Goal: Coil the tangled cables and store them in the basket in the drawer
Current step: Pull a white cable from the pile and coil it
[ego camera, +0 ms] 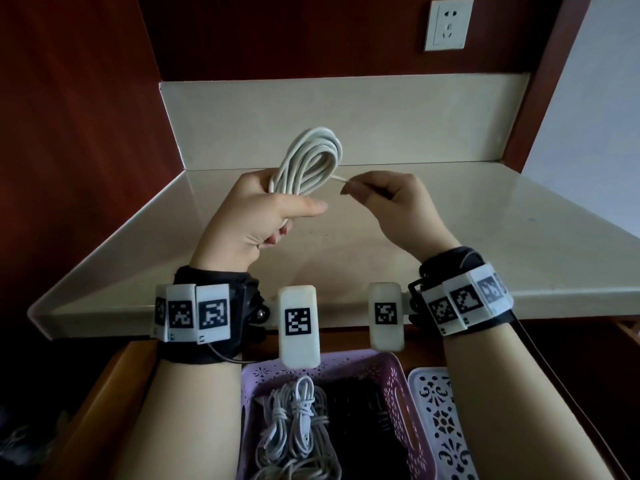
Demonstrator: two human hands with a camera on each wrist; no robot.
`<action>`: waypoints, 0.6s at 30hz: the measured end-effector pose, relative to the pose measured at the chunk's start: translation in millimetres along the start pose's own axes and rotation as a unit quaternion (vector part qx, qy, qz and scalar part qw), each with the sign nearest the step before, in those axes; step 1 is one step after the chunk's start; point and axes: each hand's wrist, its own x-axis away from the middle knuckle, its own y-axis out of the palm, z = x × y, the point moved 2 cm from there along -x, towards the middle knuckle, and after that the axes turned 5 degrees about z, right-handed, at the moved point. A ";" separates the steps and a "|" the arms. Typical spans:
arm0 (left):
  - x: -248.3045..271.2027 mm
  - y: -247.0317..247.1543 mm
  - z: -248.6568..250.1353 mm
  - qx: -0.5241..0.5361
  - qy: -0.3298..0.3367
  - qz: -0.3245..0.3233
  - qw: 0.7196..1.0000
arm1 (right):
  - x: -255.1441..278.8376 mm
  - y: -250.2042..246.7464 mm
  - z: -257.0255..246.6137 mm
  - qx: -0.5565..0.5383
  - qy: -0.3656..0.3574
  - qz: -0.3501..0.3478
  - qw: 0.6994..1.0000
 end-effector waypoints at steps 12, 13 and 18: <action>-12.8 -9.3 -14.2 -0.167 0.014 0.128 0.978 | 17.3 27.2 -28.5 0.135 -0.016 -0.257 0.957; -12.4 -7.6 -15.0 -0.222 0.023 0.128 0.966 | 17.0 27.4 -32.3 0.169 -0.039 -0.255 0.951; -9.2 13.1 -16.1 -0.398 0.087 0.104 0.907 | 12.5 10.6 -45.6 0.286 -0.123 -0.172 0.935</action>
